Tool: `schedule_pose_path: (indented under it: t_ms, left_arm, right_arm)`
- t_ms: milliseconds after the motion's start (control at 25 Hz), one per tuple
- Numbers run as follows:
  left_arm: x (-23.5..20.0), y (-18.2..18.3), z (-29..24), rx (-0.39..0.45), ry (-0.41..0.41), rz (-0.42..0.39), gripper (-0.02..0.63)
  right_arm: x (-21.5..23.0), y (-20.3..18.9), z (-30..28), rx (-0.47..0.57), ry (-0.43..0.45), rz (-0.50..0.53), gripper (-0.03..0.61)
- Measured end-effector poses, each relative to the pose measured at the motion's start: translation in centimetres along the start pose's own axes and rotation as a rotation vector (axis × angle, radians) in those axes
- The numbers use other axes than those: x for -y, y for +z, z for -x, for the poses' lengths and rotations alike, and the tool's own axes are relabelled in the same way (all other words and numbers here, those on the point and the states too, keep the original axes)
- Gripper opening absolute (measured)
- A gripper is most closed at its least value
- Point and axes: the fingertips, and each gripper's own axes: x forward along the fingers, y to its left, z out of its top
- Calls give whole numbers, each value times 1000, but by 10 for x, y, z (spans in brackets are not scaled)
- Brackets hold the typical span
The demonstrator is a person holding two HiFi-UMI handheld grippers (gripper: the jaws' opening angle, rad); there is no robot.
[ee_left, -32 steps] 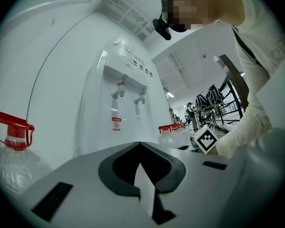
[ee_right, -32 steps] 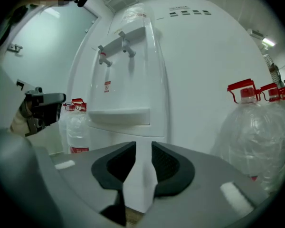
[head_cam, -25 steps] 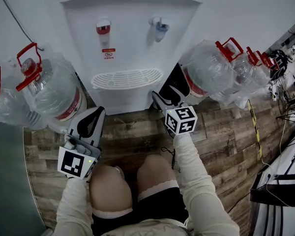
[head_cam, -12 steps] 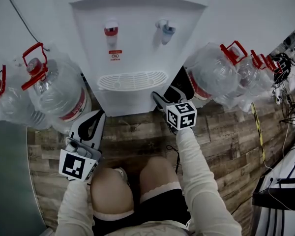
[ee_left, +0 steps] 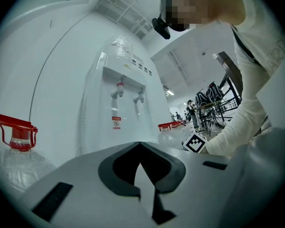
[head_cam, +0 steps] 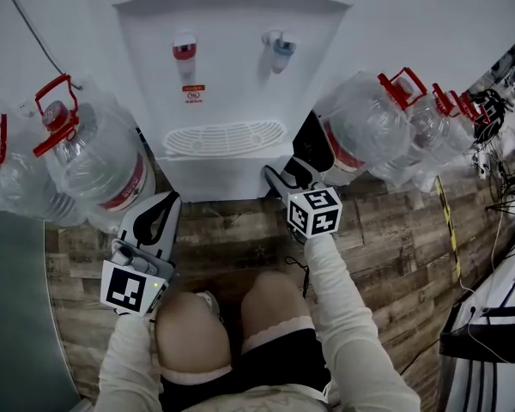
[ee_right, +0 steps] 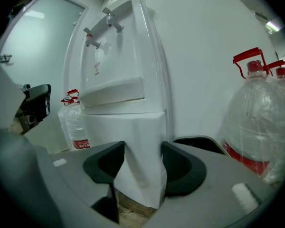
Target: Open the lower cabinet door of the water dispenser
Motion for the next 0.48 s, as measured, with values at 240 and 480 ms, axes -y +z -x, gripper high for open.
schedule_pose_path:
  t_ms: [240, 480]
  left_arm:
    - [12, 5, -4, 10, -19, -5, 2]
    - [23, 8, -8, 15, -40, -10, 2]
  right_arm:
    - [-9, -8, 24, 15, 9, 3, 214]
    - [-20, -17, 45, 33, 14, -14, 184]
